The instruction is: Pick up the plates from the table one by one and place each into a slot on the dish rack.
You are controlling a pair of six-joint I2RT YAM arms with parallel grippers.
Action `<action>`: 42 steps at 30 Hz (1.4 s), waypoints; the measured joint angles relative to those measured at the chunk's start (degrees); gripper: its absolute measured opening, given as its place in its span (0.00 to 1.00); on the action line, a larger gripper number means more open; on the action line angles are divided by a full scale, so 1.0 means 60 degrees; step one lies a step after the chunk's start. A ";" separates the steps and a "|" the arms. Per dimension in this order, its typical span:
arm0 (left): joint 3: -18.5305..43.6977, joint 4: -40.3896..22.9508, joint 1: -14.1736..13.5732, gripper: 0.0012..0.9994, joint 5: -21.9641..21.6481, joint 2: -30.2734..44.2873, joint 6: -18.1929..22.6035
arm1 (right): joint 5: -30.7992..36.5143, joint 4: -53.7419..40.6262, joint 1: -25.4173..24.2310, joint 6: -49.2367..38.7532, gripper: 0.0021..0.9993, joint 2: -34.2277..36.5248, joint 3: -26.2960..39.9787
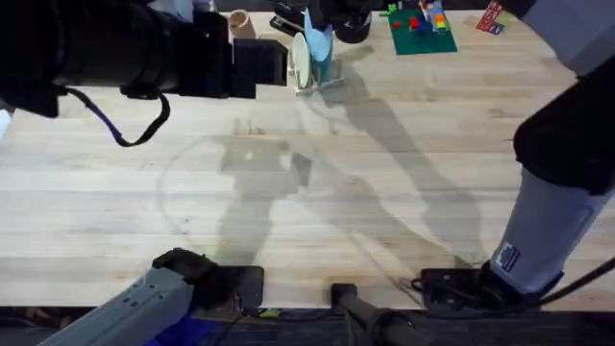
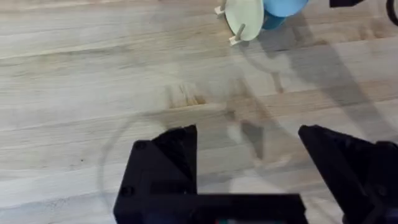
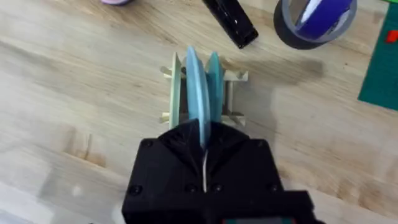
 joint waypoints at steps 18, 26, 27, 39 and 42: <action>0.0000 0.0001 0.0000 1.00 0.0000 0.0000 0.0000 | 0.0000 0.0142 0.0000 0.0032 0.03 0.0640 0.0004; 0.0000 0.0001 0.0000 1.00 0.0000 0.0000 0.0000 | 0.0000 0.0097 0.0018 0.0032 0.03 0.0640 0.0004; 0.0000 -0.0002 0.0000 1.00 0.0000 0.0000 0.0000 | 0.0000 0.0097 0.0018 0.0032 0.03 0.0640 0.0004; 0.0000 0.0001 0.0000 1.00 0.0000 0.0000 0.0000 | 0.0040 -0.0085 0.0201 0.0032 0.03 0.0640 0.0004; 0.0000 0.0001 0.0000 1.00 0.0000 0.0000 0.0000 | 0.0088 -0.0085 0.0263 0.0032 0.03 0.0640 0.0004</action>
